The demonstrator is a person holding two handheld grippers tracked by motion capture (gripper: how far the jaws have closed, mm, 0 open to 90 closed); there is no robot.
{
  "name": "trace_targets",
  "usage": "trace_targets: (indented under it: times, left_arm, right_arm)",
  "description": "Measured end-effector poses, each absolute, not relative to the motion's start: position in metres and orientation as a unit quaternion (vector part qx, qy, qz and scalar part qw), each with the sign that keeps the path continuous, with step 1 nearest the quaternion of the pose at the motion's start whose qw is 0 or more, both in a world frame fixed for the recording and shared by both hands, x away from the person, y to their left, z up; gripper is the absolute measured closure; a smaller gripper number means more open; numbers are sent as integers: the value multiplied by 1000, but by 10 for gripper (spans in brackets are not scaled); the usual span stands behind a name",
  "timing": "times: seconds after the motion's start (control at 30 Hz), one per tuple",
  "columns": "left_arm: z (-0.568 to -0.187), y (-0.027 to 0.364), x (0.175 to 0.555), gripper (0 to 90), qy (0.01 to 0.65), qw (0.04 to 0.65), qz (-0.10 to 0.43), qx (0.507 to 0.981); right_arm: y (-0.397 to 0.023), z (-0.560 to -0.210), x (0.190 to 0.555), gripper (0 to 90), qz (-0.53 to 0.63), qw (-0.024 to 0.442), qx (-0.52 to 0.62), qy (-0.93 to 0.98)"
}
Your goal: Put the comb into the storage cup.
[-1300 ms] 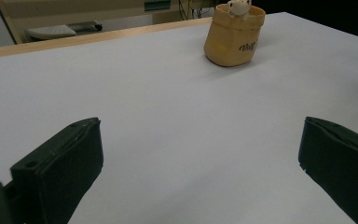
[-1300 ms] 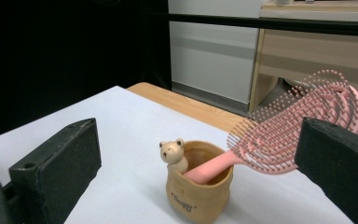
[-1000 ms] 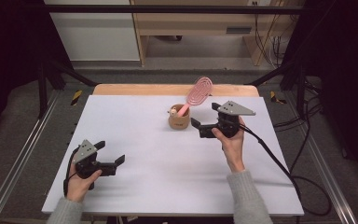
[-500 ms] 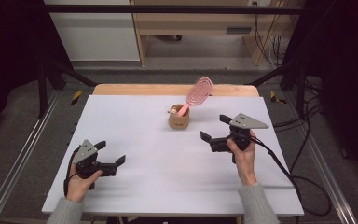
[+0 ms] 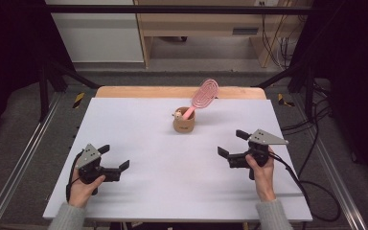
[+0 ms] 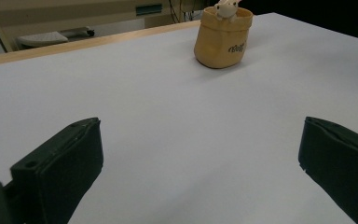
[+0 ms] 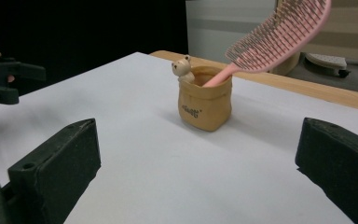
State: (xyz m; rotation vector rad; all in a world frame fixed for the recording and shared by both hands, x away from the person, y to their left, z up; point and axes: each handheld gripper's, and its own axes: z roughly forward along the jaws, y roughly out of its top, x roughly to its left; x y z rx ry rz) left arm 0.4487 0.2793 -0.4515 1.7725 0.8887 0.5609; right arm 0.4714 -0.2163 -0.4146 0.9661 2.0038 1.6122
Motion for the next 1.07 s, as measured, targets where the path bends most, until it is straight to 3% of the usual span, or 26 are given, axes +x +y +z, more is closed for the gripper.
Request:
trace_targets:
  times: [0.43, 1.07]
  left_arm:
    - [-453, 278, 449, 0, 367, 512, 235, 740]
    - [-454, 277, 449, 0, 364, 509, 235, 744]
  right_arm:
    - [-251, -443, 460, 5, 571, 191, 371, 707]
    - [-267, -464, 457, 5, 563, 183, 381, 710]
